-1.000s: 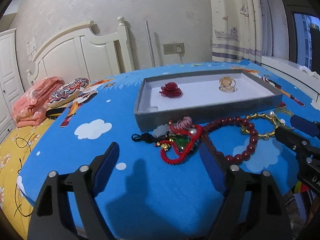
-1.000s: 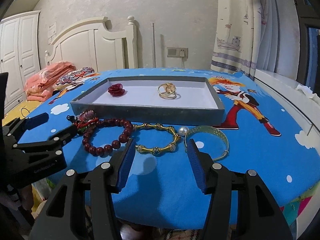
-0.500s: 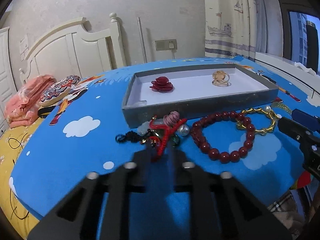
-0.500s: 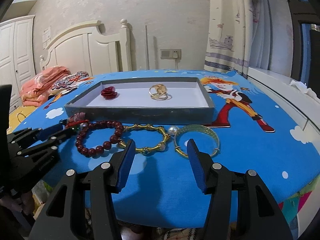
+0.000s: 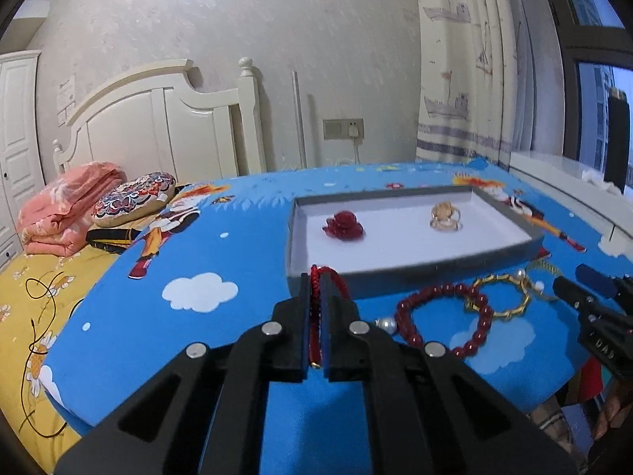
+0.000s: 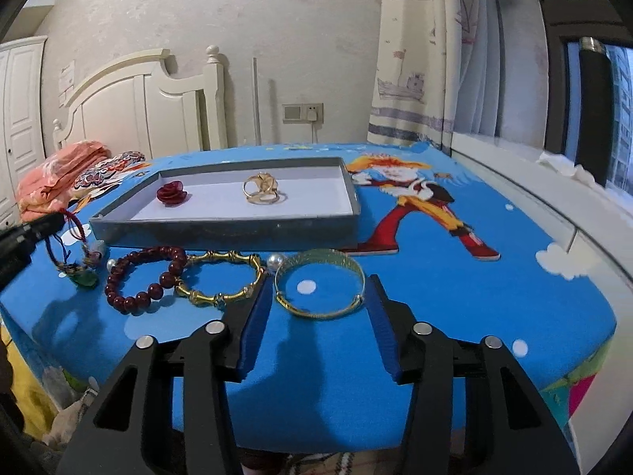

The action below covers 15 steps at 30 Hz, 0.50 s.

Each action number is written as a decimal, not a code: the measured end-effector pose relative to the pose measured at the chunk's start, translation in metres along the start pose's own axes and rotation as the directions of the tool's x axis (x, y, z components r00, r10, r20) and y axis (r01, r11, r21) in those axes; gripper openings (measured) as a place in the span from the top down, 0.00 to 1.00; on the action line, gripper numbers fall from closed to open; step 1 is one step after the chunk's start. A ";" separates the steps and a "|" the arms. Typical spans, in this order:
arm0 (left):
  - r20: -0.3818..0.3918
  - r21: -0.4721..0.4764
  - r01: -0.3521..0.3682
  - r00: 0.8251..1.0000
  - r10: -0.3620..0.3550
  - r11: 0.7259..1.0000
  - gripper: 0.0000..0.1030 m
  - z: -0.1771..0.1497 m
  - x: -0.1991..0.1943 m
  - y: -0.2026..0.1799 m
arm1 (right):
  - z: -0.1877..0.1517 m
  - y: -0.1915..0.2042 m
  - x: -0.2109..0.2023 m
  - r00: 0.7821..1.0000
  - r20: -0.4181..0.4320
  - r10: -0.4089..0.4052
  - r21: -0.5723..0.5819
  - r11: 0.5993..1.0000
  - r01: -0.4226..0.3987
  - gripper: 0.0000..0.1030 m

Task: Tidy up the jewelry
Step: 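Grasp the red cord bracelet with the left tool while the right grasps a bangle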

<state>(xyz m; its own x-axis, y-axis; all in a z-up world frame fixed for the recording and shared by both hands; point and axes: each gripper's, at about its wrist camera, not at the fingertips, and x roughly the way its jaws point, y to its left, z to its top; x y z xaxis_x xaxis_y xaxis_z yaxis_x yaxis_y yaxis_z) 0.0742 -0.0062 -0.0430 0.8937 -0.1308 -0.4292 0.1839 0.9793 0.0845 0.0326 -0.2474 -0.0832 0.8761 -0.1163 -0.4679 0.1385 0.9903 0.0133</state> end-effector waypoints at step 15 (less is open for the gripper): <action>0.018 -0.072 0.014 1.000 -0.012 0.997 0.96 0.016 -0.006 0.026 | 0.005 0.019 0.033 0.991 -0.112 0.076 -0.148 0.985 -0.092 0.92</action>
<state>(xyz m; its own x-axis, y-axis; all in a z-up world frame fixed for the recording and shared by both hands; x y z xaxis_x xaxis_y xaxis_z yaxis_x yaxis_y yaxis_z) 0.0800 0.0174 -0.0236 0.8984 -0.1456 -0.4142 0.1663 0.9860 0.0140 0.0661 -0.2330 -0.0938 0.8267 -0.0314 -0.5617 -0.0130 0.9971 -0.0749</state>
